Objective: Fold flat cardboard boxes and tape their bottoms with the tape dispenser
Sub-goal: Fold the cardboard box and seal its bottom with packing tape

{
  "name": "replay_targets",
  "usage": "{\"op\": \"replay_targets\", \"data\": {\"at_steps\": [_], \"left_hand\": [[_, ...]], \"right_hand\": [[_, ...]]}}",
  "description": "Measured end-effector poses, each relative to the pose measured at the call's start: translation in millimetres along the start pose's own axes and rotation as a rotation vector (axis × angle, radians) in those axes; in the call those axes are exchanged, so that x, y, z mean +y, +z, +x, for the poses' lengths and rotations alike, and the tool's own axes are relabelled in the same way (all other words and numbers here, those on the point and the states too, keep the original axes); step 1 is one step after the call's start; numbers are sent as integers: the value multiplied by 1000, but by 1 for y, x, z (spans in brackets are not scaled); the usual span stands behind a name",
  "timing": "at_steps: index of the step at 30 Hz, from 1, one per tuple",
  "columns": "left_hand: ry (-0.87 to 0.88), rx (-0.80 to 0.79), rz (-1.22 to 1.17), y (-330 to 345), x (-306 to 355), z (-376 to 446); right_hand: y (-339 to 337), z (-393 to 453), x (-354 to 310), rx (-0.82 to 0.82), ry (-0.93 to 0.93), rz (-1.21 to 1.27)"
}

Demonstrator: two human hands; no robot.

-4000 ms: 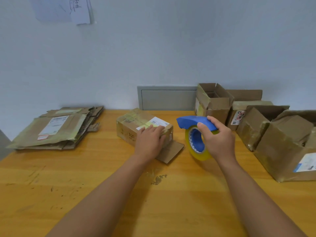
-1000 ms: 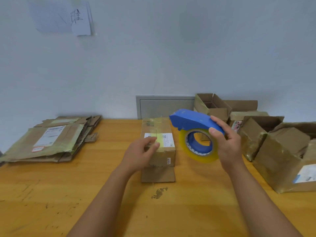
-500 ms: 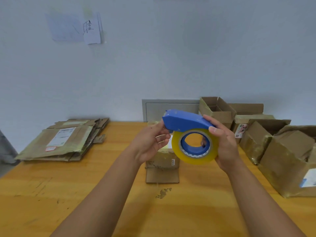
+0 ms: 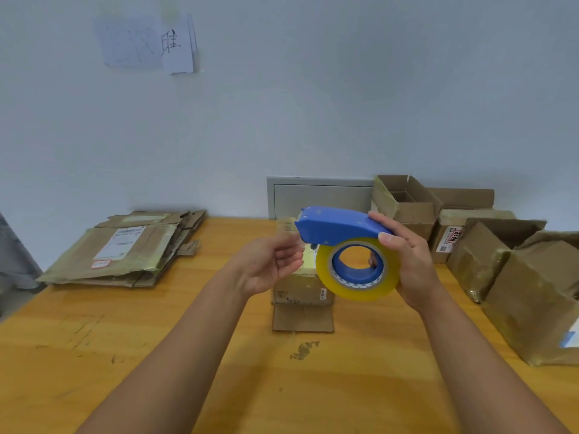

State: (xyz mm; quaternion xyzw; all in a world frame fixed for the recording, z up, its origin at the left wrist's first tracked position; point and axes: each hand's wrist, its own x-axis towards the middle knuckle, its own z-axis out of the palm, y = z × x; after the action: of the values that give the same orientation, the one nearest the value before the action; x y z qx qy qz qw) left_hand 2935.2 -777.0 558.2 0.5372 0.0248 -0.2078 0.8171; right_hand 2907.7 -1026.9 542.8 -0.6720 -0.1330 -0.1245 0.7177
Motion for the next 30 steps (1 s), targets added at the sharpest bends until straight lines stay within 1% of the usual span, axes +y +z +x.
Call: {"op": "replay_targets", "data": {"at_steps": [4, 10, 15, 20, 25, 28, 30], "left_hand": [[-28, 29, 1, -3, 0, 0], [-7, 75, 148, -4, 1, -3], [0, 52, 208, -8, 0, -3], [29, 61, 359, -21, 8, -2], [72, 205, 494, -45, 12, -3], [115, 276, 611, -46, 3, -2], [140, 327, 644, -43, -5, 0]], "right_hand": [[1, -2, 0, -29, -22, -43], [3, -5, -5, -95, -77, -136], [-1, -7, -8, -126, -84, -167], [-14, -7, -16, -192, -76, -233], [-36, -3, -18, -216, -32, -290], [-42, 1, -16, -254, 6, -348], [-44, 3, -15, -276, 33, -379]]}}
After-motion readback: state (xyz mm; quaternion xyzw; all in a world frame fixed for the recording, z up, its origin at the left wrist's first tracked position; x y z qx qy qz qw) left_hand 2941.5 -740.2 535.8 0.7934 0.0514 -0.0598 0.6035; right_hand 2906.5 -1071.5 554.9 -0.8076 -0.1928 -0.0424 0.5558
